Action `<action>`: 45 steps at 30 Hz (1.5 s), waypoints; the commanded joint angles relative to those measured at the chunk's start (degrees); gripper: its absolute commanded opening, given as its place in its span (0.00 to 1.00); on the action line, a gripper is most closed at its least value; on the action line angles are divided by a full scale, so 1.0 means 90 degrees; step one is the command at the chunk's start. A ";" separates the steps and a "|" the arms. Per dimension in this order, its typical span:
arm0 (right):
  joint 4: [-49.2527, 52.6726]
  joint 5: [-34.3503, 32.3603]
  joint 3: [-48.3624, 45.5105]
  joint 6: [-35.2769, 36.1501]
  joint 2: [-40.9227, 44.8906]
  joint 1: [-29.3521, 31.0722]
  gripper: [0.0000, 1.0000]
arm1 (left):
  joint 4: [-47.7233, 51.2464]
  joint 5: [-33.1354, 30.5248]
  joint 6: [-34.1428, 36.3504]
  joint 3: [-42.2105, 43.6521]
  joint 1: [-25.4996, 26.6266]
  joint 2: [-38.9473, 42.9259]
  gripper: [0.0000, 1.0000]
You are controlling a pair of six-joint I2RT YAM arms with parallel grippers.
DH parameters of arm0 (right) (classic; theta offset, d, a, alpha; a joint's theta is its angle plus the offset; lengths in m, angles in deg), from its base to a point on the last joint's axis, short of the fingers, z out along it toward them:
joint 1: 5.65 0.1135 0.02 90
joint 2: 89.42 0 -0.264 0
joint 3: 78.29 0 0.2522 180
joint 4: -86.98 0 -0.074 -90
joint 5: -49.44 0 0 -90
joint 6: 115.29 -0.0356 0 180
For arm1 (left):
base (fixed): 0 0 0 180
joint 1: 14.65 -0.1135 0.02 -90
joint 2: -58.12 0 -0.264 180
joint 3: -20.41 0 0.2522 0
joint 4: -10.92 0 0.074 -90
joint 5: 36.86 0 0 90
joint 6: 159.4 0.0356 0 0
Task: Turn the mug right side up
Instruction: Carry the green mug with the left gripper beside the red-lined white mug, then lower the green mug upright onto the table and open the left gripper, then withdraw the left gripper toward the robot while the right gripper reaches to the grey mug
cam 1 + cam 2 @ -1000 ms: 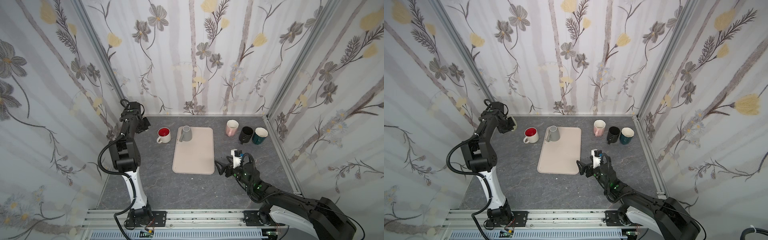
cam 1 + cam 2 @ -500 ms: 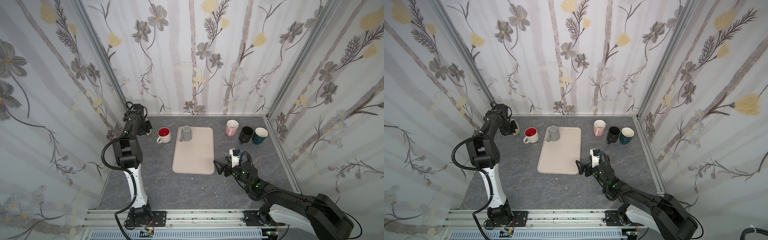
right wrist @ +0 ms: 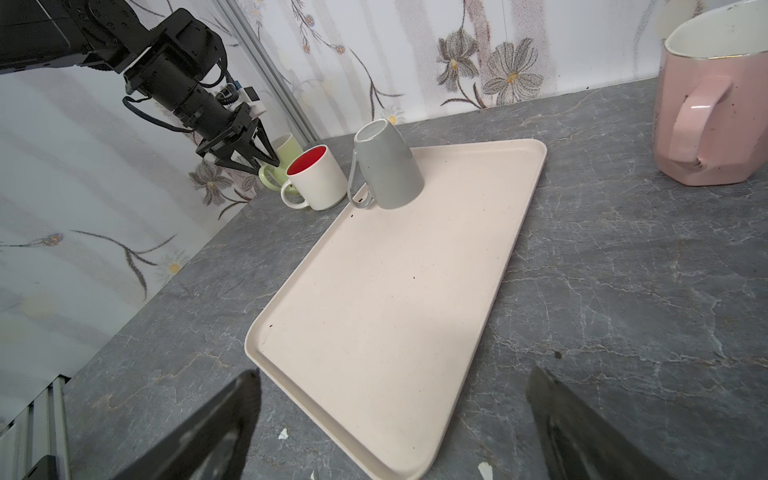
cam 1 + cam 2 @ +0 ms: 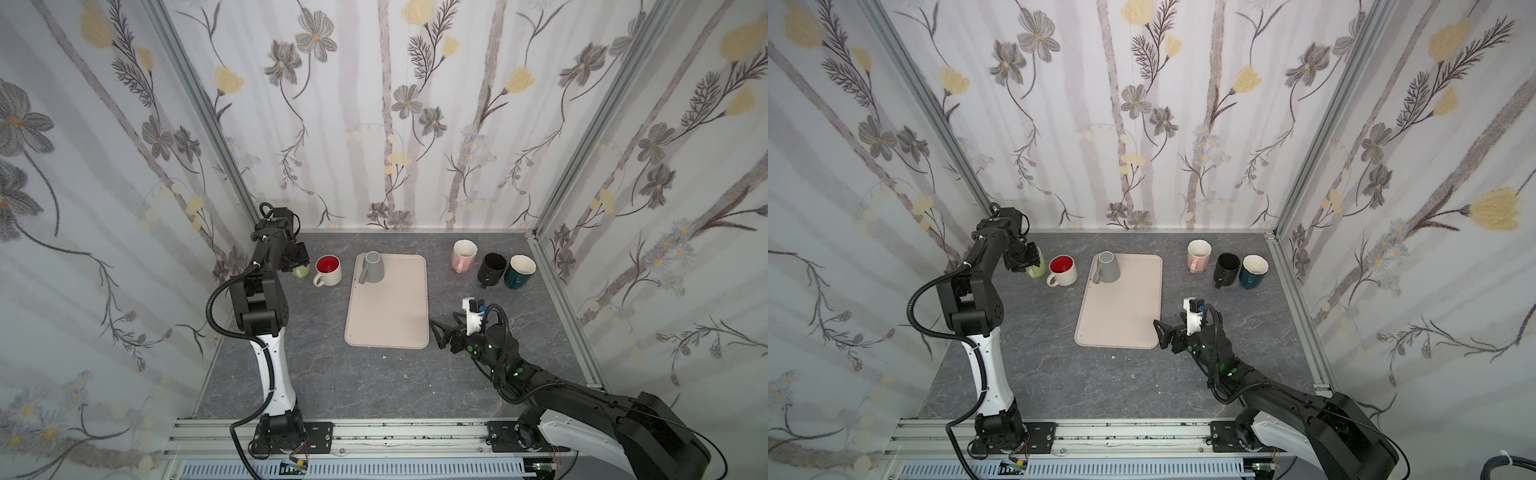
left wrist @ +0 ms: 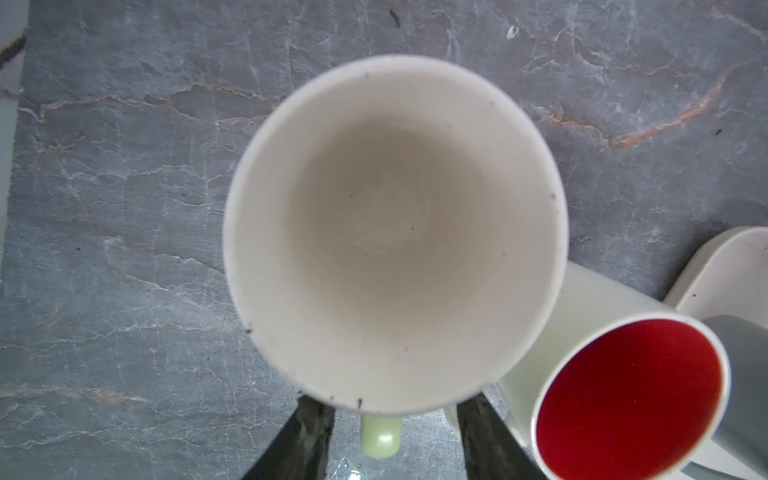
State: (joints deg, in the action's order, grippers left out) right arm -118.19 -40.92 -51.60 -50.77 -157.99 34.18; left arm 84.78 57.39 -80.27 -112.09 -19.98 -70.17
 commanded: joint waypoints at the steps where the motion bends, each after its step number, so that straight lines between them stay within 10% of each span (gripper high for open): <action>1: -0.0283 0.0079 0.0006 -0.0041 0.0002 0.0006 1.00 | 0.0156 -0.0034 0.0061 0.0016 0.0025 0.0184 0.52; 15: 0.0108 -0.0287 0.0141 0.0096 0.0001 -0.0031 1.00 | -0.0258 -0.0310 0.0089 0.1311 0.0112 0.1668 1.00; 36: 0.1471 -0.1029 0.1017 0.1064 -0.0579 -0.0003 1.00 | -0.2223 0.0256 -0.0384 0.6547 0.1333 0.7191 1.00; 45: 0.2274 -0.1328 0.1834 0.0125 -0.0883 0.0243 1.00 | -0.3147 0.1149 -0.1222 0.8178 0.1428 0.8336 1.00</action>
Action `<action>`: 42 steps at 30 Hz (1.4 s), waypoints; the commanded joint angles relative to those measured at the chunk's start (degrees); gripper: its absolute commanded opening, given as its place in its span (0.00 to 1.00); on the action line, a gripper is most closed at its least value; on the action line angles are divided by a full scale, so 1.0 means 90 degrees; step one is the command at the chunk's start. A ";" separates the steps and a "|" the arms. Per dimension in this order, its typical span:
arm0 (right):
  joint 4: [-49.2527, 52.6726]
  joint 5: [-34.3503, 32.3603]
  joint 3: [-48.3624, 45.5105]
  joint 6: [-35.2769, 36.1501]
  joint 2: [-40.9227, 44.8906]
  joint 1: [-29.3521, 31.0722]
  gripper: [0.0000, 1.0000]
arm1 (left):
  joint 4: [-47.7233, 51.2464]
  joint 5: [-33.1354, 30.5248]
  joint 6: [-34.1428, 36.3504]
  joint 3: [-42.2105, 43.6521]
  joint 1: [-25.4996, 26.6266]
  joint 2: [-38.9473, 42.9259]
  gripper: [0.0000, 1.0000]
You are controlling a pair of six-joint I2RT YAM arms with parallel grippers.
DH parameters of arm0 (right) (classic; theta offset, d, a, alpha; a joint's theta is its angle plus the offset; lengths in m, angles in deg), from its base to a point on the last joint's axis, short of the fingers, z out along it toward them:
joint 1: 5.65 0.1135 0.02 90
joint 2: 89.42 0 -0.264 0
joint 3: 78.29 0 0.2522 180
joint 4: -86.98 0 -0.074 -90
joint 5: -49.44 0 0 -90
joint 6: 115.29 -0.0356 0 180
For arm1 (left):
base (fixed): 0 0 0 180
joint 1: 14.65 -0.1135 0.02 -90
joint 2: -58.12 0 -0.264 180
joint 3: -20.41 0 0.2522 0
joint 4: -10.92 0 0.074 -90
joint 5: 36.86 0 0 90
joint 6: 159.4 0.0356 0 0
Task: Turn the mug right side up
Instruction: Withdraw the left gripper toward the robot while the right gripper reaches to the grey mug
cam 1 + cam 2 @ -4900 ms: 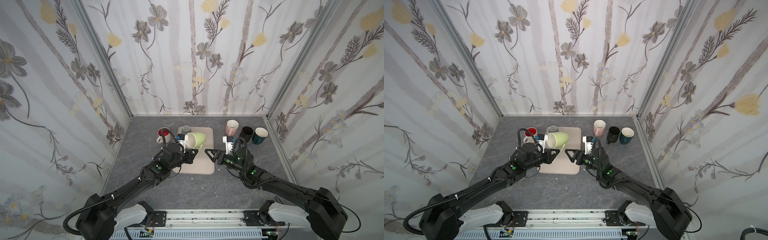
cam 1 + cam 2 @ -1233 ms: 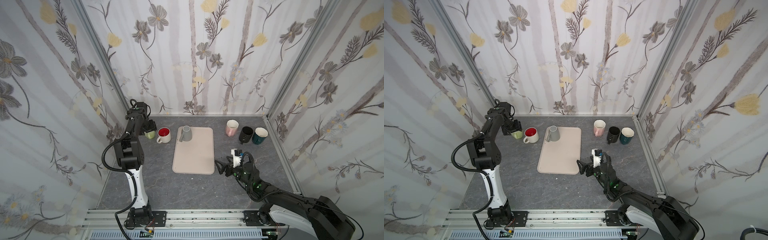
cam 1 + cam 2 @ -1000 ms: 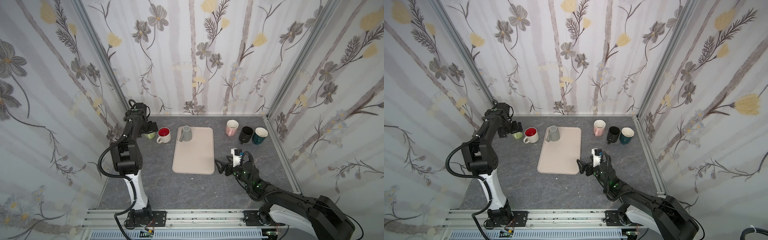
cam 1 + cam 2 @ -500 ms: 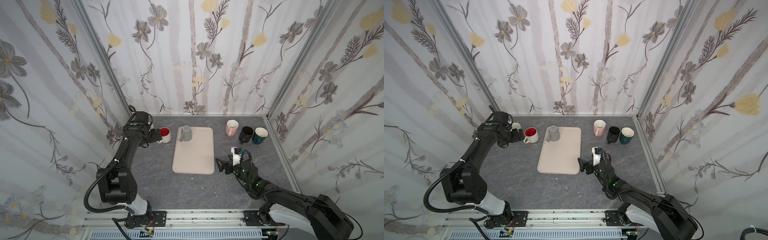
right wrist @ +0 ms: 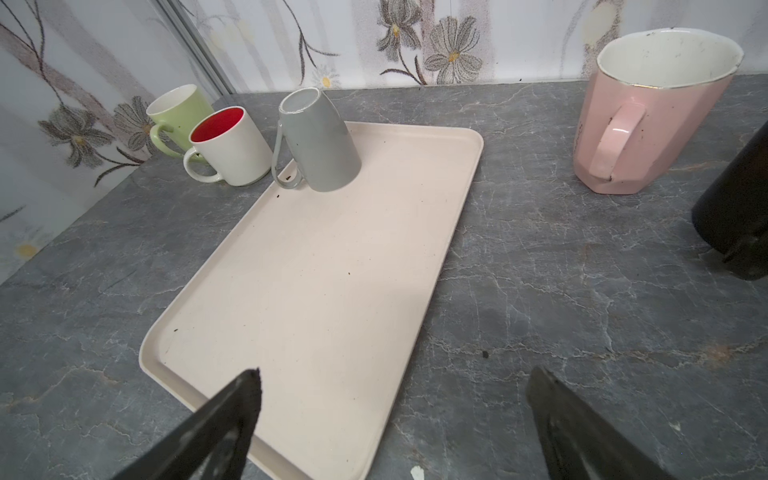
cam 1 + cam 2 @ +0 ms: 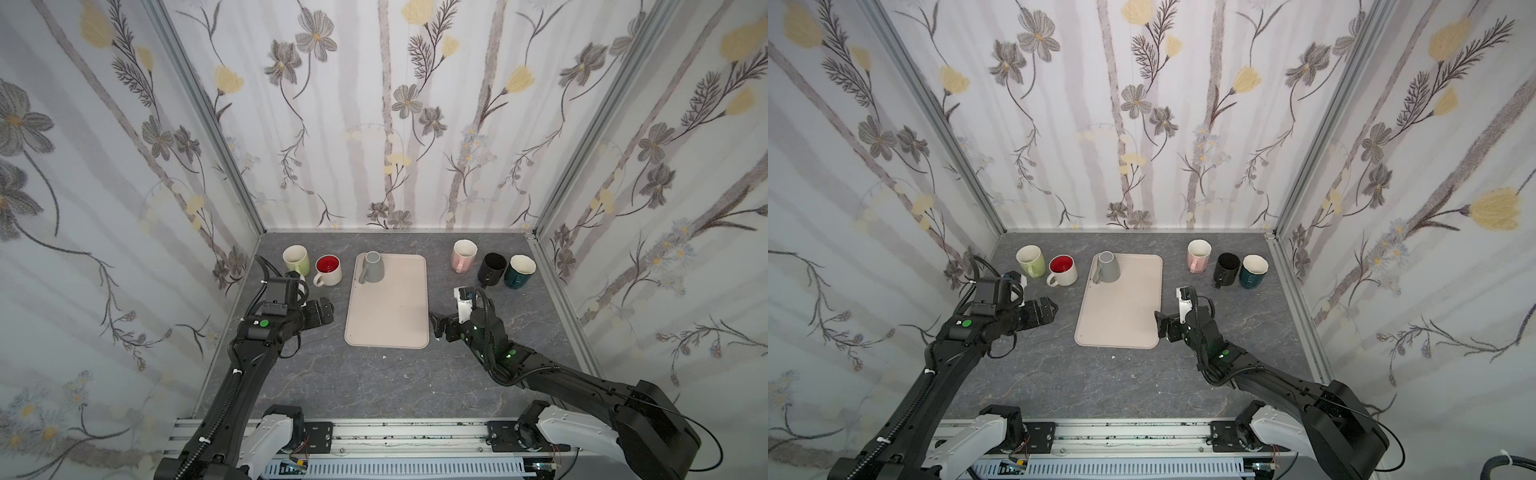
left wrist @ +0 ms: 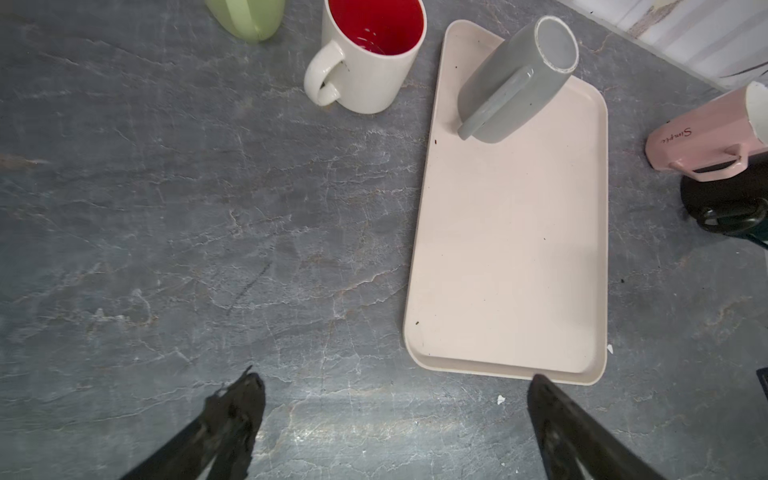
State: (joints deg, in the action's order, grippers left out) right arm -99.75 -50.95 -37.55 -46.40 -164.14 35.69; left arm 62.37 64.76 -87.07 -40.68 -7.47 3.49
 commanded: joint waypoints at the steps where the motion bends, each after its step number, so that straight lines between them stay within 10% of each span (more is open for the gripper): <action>1: 0.0343 -0.0292 0.0472 -0.0515 -0.0355 0.0127 1.00 | -0.0772 0.0398 -0.0641 0.0318 0.0057 0.0211 1.00; 23: 0.2975 -0.0878 0.6600 -0.1834 -0.5437 0.1001 1.00 | -0.0499 -0.0226 -0.1007 0.0764 0.0622 0.1751 1.00; 42: 0.4228 -0.1368 0.9441 -0.2477 -0.7652 0.1108 0.99 | -0.0621 0.0466 -0.1129 0.0976 0.0627 0.1846 1.00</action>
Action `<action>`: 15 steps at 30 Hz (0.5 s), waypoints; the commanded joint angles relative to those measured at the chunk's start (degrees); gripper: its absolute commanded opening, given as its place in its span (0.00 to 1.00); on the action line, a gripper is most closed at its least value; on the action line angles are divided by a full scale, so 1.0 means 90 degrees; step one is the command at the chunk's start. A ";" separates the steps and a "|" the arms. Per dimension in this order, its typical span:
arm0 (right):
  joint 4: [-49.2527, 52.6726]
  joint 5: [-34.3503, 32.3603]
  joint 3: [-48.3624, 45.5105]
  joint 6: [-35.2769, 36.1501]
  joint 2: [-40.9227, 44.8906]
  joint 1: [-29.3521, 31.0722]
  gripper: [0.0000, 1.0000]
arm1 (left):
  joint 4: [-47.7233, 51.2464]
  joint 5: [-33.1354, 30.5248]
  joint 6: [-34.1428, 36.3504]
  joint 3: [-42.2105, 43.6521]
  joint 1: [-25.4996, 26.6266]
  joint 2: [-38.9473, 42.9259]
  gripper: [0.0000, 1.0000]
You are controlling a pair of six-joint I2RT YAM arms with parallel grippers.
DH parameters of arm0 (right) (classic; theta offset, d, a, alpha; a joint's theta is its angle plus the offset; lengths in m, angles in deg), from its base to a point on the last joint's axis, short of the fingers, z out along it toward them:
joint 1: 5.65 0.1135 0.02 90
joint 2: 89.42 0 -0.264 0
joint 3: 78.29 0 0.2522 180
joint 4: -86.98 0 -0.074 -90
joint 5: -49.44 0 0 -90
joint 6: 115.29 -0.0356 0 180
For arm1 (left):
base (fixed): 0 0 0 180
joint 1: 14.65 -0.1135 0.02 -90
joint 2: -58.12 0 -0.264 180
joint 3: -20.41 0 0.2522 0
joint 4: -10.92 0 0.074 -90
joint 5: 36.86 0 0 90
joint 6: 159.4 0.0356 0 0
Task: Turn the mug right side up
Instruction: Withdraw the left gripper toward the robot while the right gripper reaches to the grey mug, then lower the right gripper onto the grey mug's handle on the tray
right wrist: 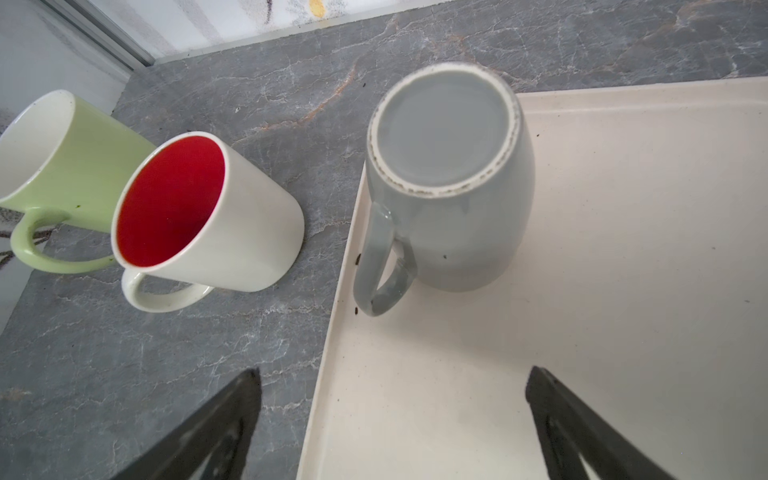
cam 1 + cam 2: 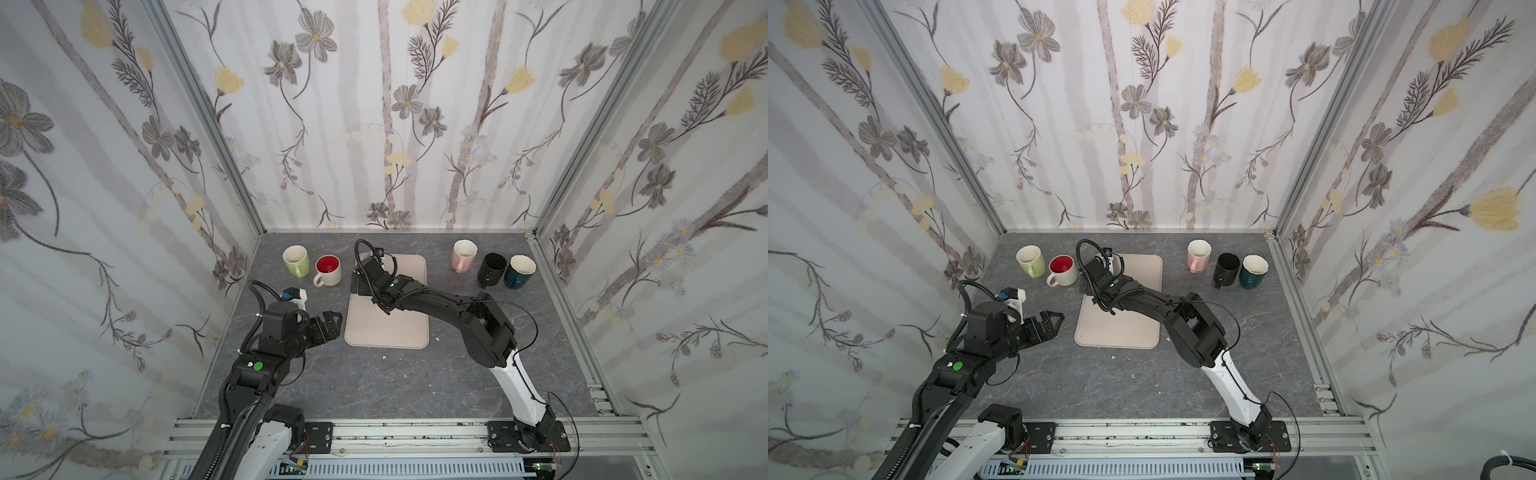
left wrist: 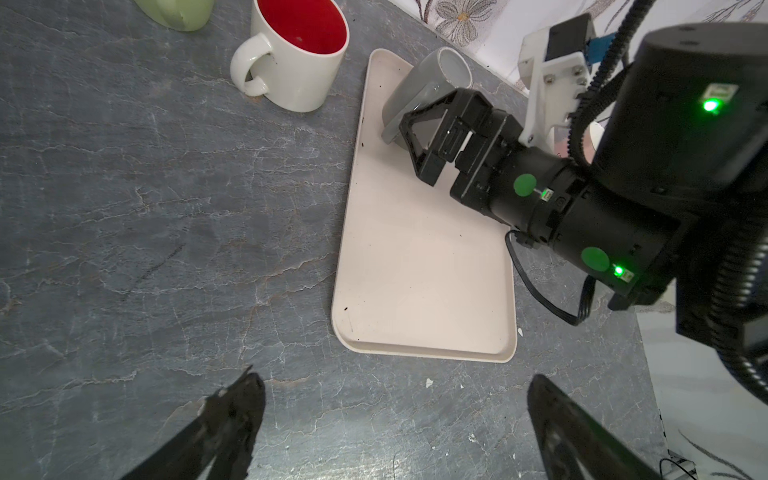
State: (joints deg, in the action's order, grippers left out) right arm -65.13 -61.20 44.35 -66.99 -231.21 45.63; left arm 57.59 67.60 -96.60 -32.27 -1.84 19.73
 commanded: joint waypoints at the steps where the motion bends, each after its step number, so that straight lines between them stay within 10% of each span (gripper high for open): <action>1: 0.0409 -0.0258 0.0430 -0.0218 -0.0259 0.0005 0.99 | -0.0091 0.0159 -0.0080 0.0047 0.0001 0.0056 1.00; 15: 0.0927 -0.0687 0.1415 -0.0504 -0.0813 -0.0171 0.87 | 0.0104 0.0448 -0.0132 0.0171 0.0000 0.0597 1.00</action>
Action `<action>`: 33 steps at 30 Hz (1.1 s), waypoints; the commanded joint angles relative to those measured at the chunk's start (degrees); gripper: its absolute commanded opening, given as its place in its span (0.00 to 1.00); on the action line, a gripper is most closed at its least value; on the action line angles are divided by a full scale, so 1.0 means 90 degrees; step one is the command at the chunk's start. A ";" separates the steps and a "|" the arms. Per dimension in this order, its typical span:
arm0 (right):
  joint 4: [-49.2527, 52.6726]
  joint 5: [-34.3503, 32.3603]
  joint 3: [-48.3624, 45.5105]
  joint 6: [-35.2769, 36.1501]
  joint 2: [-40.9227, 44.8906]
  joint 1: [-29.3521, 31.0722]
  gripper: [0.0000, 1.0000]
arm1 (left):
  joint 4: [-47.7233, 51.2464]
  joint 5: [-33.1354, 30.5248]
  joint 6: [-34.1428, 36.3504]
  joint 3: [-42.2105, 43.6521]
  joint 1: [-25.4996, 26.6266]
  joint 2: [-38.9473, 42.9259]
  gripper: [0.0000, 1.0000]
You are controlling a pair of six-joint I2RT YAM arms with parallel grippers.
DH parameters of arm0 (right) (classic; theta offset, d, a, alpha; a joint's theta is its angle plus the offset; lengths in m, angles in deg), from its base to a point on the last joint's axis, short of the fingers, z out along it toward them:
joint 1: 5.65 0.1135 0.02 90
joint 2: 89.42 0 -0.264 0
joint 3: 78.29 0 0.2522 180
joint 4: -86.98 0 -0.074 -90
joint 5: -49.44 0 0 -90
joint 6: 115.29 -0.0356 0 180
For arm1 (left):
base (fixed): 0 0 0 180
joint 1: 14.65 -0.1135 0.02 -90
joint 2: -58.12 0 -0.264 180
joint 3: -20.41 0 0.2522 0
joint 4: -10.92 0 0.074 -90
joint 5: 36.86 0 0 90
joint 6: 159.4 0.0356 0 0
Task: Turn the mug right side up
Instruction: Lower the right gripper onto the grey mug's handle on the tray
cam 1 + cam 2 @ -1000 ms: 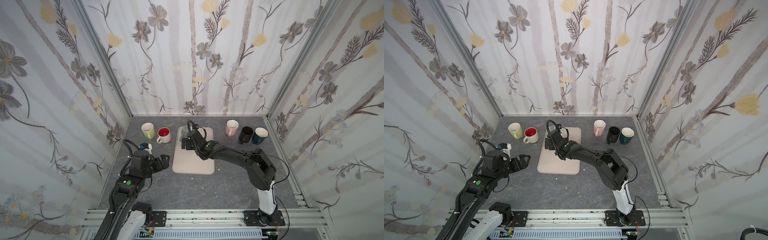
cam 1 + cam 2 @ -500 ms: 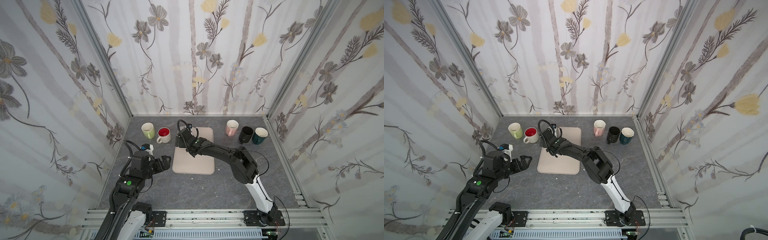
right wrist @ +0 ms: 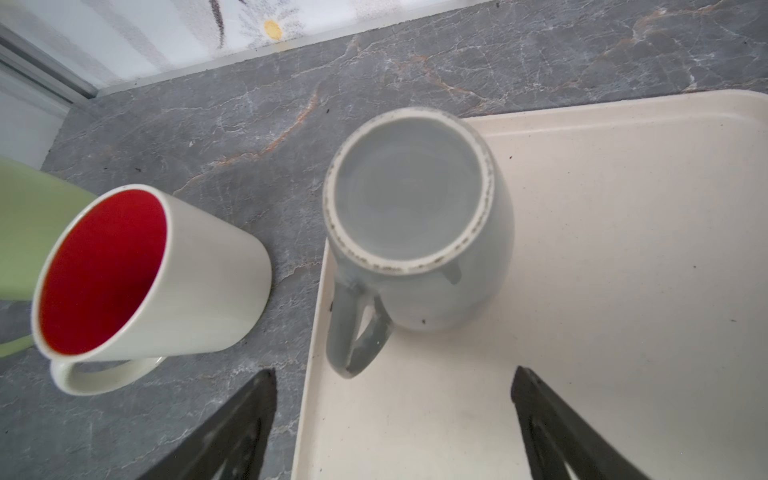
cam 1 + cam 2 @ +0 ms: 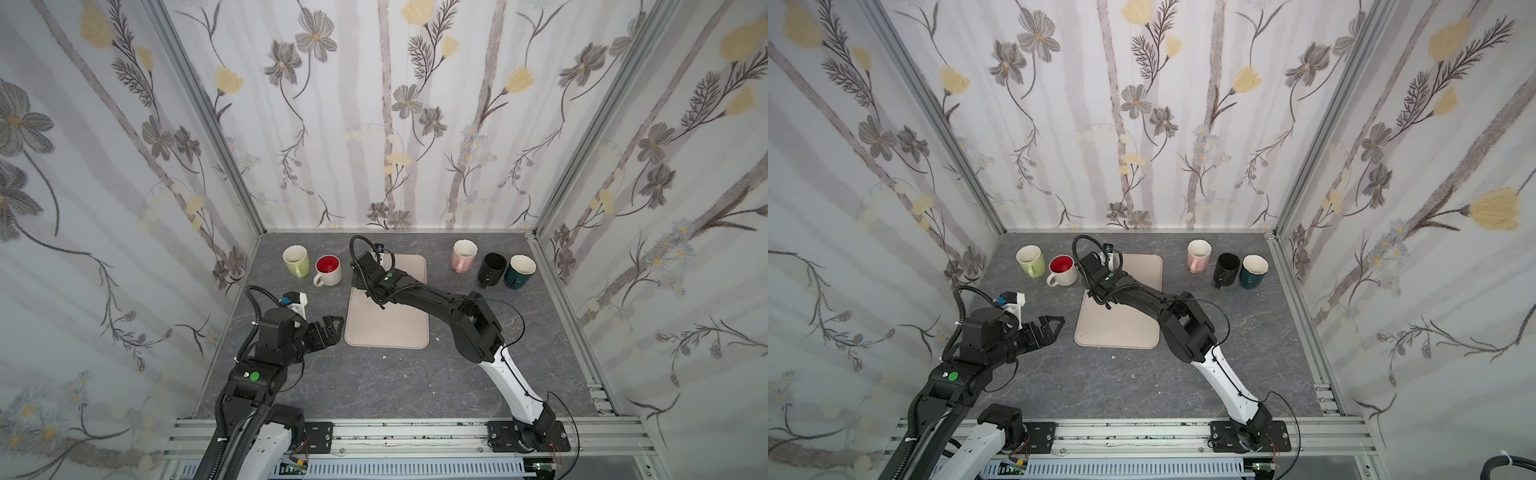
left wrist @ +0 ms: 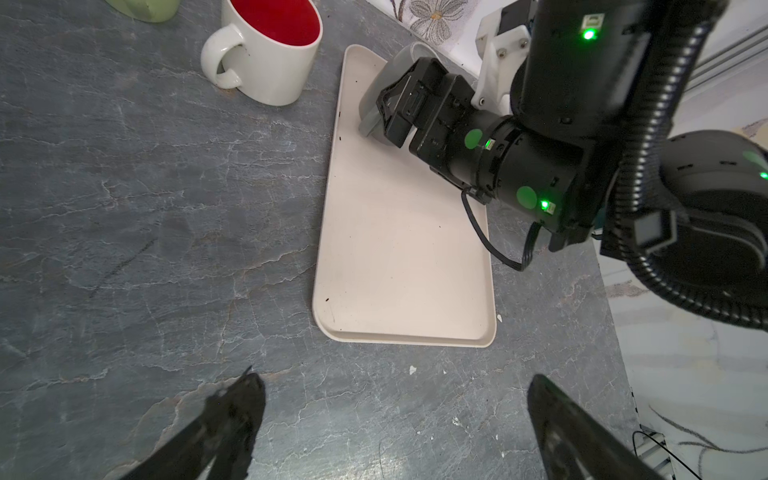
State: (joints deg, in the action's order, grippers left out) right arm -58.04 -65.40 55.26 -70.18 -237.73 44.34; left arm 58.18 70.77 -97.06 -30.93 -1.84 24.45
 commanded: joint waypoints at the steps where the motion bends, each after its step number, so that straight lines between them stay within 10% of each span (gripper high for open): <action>1: 0.0152 -0.0219 0.0260 -0.0159 -0.0108 -0.0046 0.86 | 0.0047 0.0120 -0.0076 0.0016 -0.0008 0.0096 1.00; 33: 0.0945 -0.0113 0.0725 -0.0288 -0.0356 -0.0642 0.72 | -0.0110 0.0344 -0.0341 0.0105 0.0003 0.0136 1.00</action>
State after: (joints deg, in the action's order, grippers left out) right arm -51.46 -64.92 61.58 -72.21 -241.14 38.86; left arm 59.12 73.76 -99.24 -30.28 -1.75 25.45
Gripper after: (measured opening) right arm 0.724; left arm 0.997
